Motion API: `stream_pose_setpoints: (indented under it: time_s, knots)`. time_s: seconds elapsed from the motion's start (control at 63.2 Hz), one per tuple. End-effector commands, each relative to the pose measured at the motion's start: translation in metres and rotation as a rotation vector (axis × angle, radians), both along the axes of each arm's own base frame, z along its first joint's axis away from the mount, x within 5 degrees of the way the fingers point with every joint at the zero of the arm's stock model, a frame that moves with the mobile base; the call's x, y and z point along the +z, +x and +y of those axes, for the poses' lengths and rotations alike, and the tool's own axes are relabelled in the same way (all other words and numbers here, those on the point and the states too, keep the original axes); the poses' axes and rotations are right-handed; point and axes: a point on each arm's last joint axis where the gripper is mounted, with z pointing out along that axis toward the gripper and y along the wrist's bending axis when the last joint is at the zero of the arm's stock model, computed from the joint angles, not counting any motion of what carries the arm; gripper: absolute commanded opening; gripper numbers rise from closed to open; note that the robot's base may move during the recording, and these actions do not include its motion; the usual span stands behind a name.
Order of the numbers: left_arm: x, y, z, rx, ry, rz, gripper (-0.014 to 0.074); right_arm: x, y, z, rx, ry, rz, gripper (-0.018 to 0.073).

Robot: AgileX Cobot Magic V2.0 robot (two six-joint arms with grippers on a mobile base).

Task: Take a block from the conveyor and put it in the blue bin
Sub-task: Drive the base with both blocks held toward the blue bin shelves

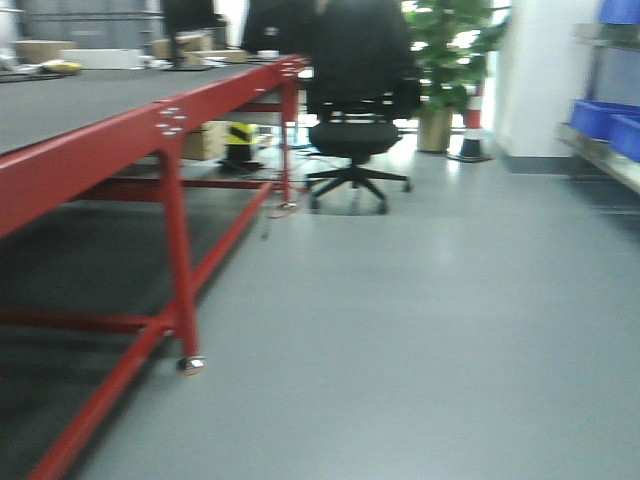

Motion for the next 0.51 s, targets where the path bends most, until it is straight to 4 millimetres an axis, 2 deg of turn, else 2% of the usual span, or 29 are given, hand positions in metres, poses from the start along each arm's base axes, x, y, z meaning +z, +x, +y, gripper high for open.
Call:
stream_pose_setpoints:
  time_s: [0.0, 0.49]
  knots:
    - [0.0016, -0.0003, 0.0001, 0.001, -0.008, -0.019, -0.0111, 0.0009, -0.0006, -0.0004, -0.005, -0.003, -0.016, -0.0162]
    - [0.0016, -0.0003, 0.0001, 0.001, -0.008, -0.019, -0.0111, 0.0009, -0.0006, -0.0004, -0.005, -0.003, -0.016, -0.0162]
